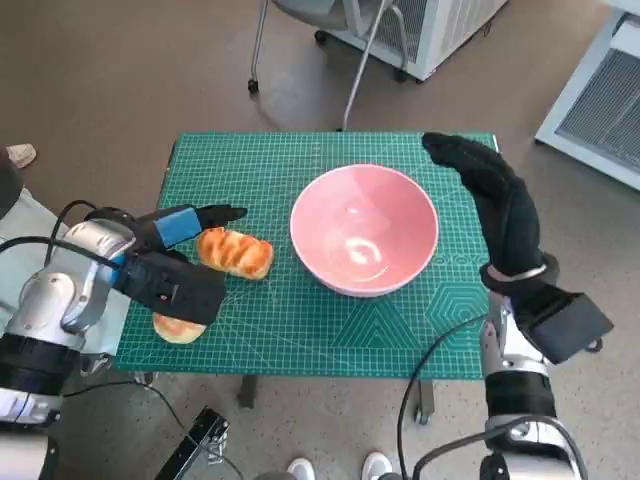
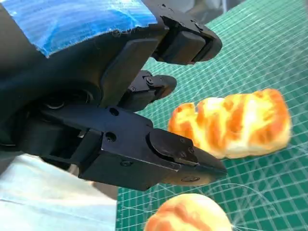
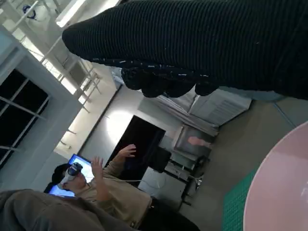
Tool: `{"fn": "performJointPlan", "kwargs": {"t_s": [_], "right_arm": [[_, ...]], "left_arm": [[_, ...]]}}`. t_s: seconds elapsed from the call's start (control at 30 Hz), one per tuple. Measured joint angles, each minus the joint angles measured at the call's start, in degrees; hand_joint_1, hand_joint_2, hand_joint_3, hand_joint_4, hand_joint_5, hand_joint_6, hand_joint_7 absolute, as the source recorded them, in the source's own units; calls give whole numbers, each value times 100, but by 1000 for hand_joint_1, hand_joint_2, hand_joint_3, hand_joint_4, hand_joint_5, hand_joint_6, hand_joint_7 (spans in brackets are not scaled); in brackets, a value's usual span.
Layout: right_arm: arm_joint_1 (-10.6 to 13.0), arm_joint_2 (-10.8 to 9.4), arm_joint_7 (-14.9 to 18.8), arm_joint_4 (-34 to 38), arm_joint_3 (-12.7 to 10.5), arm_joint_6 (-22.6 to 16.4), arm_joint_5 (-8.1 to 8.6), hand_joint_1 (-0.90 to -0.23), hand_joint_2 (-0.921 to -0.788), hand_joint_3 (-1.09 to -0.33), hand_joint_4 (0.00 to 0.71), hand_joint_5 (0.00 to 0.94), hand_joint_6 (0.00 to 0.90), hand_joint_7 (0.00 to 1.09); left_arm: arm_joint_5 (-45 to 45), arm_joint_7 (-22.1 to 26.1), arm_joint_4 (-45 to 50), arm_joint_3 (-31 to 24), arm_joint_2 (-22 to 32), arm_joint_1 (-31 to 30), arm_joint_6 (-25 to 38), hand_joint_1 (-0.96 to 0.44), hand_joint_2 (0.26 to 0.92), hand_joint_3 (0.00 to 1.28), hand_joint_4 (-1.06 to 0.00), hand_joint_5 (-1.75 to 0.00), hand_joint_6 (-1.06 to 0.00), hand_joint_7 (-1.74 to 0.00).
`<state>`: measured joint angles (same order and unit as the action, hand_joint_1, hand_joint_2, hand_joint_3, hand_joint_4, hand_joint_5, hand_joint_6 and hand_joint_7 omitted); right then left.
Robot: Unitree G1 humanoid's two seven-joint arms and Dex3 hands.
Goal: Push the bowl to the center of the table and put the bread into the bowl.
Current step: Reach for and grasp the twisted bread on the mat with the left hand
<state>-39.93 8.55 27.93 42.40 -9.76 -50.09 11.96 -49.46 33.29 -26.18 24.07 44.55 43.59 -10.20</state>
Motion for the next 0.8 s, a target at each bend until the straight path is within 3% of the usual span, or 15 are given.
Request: {"fn": "performJointPlan", "kwargs": {"t_s": [0.3,0.57,0.77,0.8], "right_arm": [[76,-25,-5,-107,26,42,108,-582,-921,-754,377,42,26,858],[104,-63,-9,-134,78,57,135,-584,-921,-753,378,41,26,856],[175,-85,-17,-185,96,90,137,-584,-921,-753,378,41,26,856],[190,-87,-22,-192,98,92,137,-585,-921,-753,378,41,26,856]], "left_arm": [[-541,-594,-992,529,-306,304,-58,-81,778,13,-205,-21,-365,-33],[-930,-1842,-2155,988,-713,681,-292,-26,870,30,-539,-44,-644,-86],[-967,-2743,-2928,1235,-937,926,-677,36,914,111,-694,-68,-773,-123],[-976,-2872,-3062,1284,-964,979,-746,-102,917,154,-732,-86,-675,-585]]}}
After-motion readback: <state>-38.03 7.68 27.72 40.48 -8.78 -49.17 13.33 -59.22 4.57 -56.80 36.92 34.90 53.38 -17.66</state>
